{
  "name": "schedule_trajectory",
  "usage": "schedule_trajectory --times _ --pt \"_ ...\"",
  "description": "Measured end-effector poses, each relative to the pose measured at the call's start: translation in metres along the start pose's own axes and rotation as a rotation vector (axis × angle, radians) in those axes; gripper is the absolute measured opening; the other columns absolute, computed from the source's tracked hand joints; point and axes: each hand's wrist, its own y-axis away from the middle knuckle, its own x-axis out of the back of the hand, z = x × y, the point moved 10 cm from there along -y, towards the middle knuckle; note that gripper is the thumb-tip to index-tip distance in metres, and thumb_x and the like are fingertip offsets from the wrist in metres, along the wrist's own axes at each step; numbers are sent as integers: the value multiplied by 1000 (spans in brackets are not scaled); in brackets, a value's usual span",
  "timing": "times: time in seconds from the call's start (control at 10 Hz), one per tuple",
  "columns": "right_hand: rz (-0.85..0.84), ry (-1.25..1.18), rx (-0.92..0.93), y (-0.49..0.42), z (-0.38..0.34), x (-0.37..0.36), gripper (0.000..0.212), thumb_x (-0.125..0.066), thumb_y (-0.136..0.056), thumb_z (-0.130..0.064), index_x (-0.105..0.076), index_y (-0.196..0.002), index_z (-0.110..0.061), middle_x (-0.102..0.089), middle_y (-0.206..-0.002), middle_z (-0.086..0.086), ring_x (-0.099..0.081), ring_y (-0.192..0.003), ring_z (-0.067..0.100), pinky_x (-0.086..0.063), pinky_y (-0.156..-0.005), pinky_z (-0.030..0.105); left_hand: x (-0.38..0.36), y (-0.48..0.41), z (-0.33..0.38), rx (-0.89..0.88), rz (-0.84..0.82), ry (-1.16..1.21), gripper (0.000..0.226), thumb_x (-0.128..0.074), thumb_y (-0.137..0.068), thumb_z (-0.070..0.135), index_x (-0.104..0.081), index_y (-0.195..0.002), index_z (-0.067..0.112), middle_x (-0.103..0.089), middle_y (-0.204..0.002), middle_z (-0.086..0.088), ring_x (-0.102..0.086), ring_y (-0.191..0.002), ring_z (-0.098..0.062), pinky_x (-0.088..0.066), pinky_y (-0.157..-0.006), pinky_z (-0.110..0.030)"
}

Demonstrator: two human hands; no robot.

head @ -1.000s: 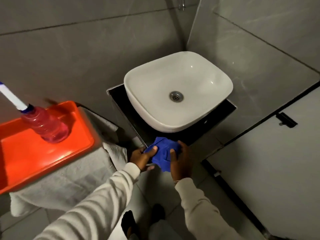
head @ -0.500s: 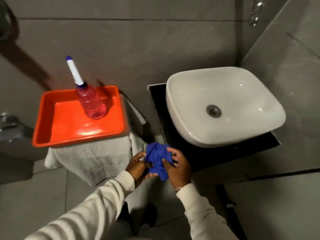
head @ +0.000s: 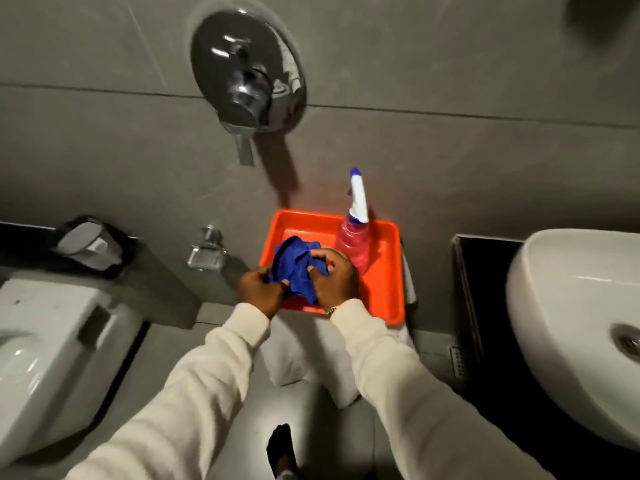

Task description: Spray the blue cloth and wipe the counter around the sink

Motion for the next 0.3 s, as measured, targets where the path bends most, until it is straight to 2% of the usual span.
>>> schedule_trajectory --times 0.1,0.2,0.3 --pt "-11 43 -107 -17 23 -17 26 -58 -75 15 -72 -96 5 -72 -106 23 -66 -101 36 -48 -88 26 -14 -21 -3 106 -187 -57 28 -51 -78 -17 -64 -98 -2 -64 -94 -19 -59 -84 -28 -51 -84 -44" --pt "-134 147 -181 -15 43 -21 28 -58 -85 8 -70 -110 1 -71 -117 19 -65 -110 32 -41 -88 17 -18 -25 -14 249 -385 32 28 -44 -85 -14 -62 -96 5 -66 -81 -14 -59 -77 -29 -52 -75 -39" --pt "-144 222 -81 2 21 -8 24 -61 -89 1 -71 -110 -4 -73 -112 12 -66 -108 24 -47 -95 24 -11 -25 4 116 -416 -117 22 -50 -86 -11 -63 -96 4 -64 -91 -8 -56 -91 -23 -49 -78 -32"
